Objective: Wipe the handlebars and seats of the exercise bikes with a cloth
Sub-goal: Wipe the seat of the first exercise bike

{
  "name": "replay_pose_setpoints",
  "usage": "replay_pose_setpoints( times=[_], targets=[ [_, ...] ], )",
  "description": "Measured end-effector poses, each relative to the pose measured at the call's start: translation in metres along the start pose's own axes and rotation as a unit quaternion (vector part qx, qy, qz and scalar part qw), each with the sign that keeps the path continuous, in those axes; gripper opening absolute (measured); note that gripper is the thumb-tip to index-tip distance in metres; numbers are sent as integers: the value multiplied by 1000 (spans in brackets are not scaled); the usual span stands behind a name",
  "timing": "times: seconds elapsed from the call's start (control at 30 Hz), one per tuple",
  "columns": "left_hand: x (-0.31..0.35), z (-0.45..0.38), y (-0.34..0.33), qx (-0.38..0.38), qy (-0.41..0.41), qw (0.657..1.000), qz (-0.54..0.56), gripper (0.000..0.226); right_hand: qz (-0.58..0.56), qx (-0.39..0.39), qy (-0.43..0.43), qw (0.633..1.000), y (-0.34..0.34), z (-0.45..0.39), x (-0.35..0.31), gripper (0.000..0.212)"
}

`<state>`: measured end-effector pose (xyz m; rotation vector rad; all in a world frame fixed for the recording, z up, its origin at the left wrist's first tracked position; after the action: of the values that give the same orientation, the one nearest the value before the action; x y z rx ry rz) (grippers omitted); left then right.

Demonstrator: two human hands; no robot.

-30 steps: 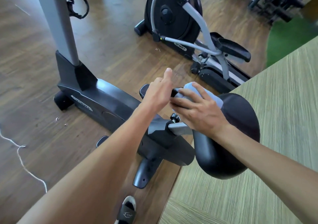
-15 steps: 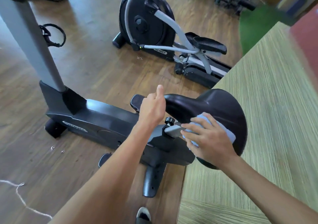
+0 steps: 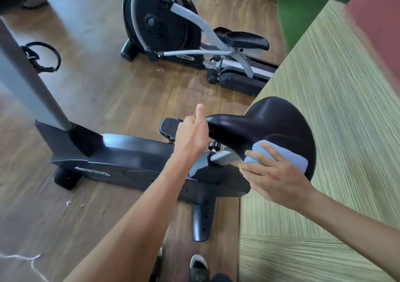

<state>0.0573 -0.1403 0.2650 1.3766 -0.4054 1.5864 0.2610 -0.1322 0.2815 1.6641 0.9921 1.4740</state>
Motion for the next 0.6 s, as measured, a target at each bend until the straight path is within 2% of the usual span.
replay_pose_setpoints(
  times=[0.03, 0.13, 0.23, 0.33, 0.4, 0.47, 0.6],
  targets=[
    [-1, 3, 1, 1, 10, 1000, 15, 15, 10, 0, 24, 1000, -8, -12, -3, 26],
    [5, 9, 7, 8, 6, 1000, 17, 15, 34, 4, 80, 996, -27, -51, -11, 32],
    [19, 11, 4, -15, -32, 999, -25, 9, 65, 20, 64, 996, -32, -53, -11, 41],
    [25, 13, -3, -35, -35, 998, -36, 38, 36, 43, -7, 998, -18, -10, 0, 33],
    [29, 14, -5, -37, -31, 998, -36, 49, -1, 71, -74, 995, -2, 18, 10, 38],
    [38, 17, -10, -44, -47, 996, -53, 49, -39, 66, -130, 989, 4, 35, 15, 45],
    [61, 15, -17, -44, -97, 991, -79, 48, 12, 103, -216, 971, 13, 26, 27, 25]
  ],
)
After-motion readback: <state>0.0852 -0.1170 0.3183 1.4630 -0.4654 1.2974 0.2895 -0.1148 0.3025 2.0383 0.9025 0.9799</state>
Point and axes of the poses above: each hand's wrist, its own z-axis away from the middle knuckle, its own y-axis out of the back of the hand, x = y × z, the point moved 10 cm from there along -z, towards the middle knuckle
